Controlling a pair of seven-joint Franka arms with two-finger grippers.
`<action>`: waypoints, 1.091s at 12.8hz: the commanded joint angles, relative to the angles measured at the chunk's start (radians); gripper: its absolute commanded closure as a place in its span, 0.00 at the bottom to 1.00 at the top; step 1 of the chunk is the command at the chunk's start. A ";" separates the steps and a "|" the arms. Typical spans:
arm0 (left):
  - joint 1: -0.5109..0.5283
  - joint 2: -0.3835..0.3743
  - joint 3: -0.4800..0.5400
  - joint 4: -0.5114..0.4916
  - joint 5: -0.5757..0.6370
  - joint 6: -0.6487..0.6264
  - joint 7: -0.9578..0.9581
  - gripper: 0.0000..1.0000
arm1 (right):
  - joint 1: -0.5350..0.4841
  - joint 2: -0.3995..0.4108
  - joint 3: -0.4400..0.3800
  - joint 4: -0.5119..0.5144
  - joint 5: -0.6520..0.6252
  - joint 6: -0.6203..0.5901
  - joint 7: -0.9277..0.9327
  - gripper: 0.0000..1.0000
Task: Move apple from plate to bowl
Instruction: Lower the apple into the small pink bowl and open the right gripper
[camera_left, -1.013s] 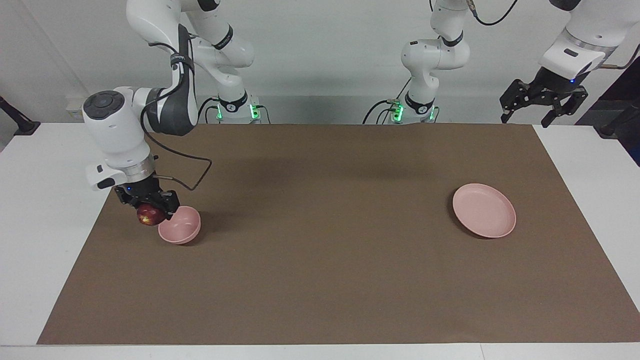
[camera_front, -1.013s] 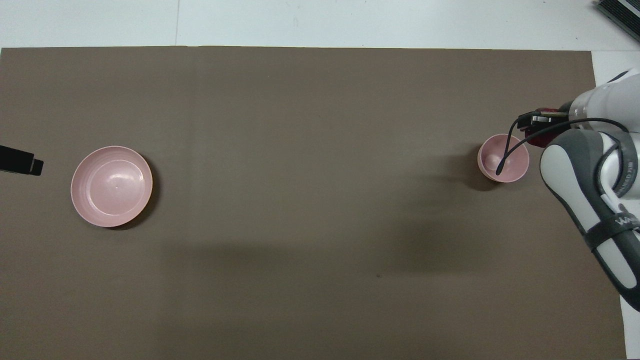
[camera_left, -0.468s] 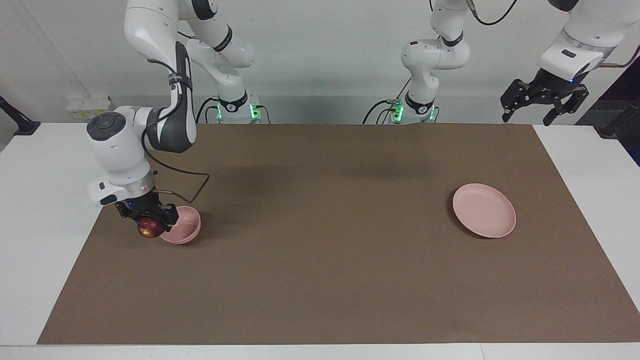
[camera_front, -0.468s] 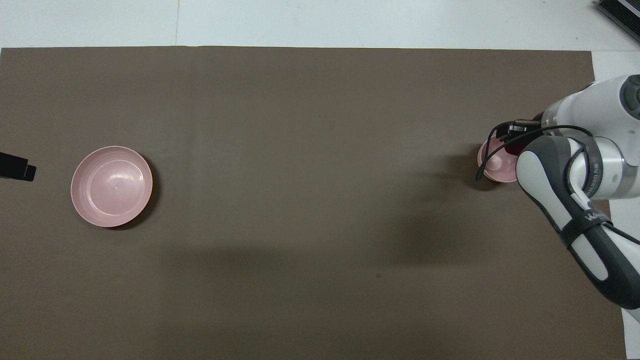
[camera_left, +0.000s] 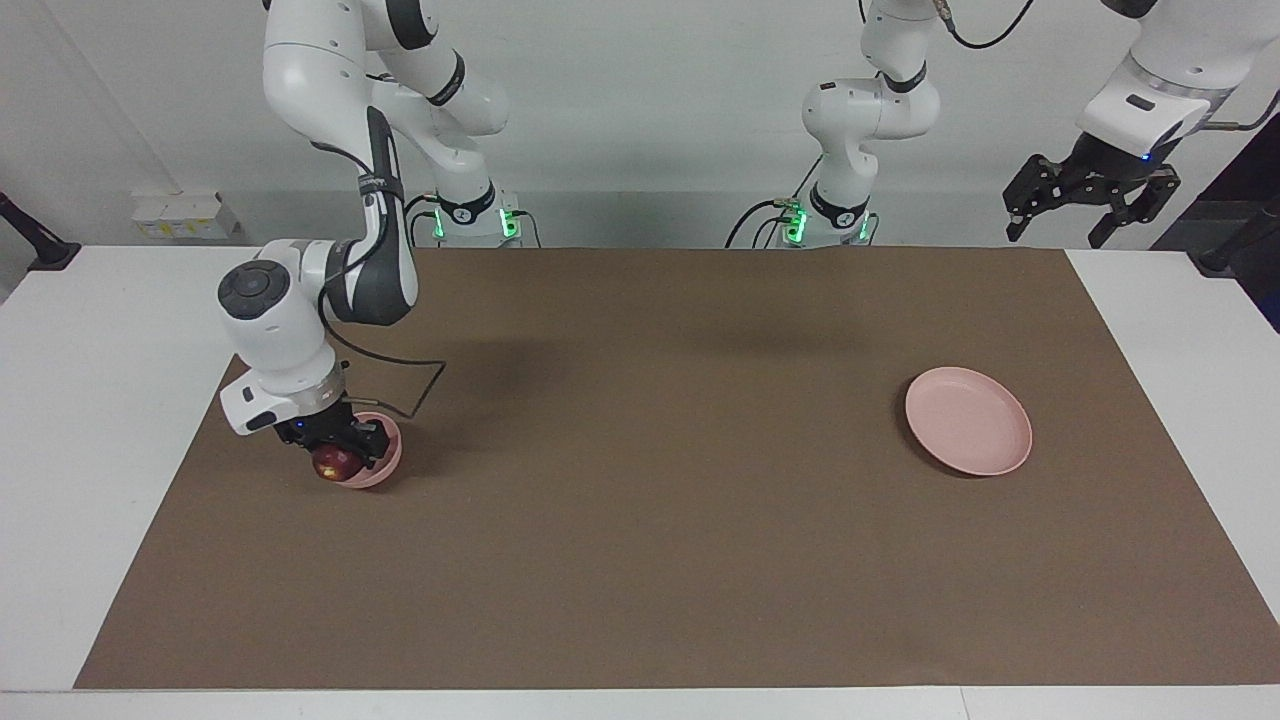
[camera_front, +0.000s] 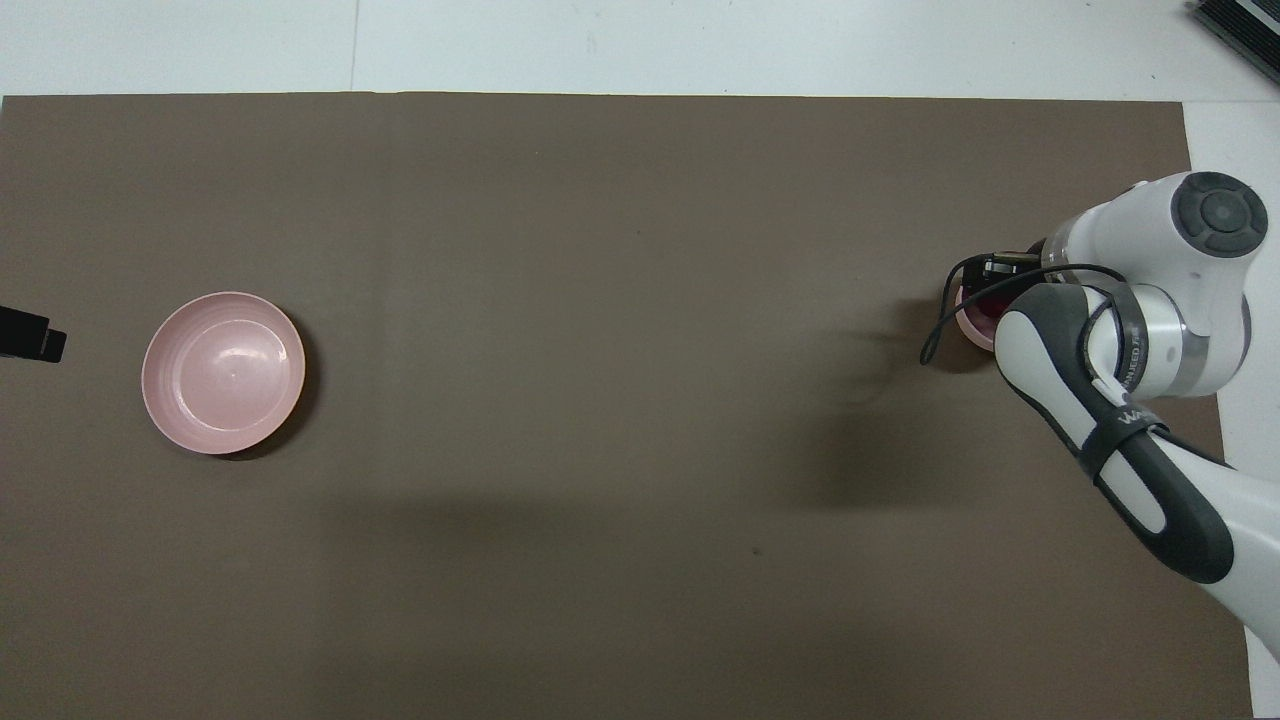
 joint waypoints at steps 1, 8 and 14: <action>0.014 -0.015 -0.007 -0.010 0.008 -0.012 0.006 0.00 | -0.006 -0.039 0.012 -0.006 0.001 -0.033 0.011 0.00; 0.014 -0.015 -0.007 -0.010 0.008 -0.011 0.006 0.00 | -0.008 -0.191 0.034 0.025 0.001 -0.259 -0.058 0.00; 0.014 -0.015 -0.007 -0.010 0.008 -0.011 0.006 0.00 | -0.006 -0.389 0.072 0.029 0.048 -0.515 -0.045 0.00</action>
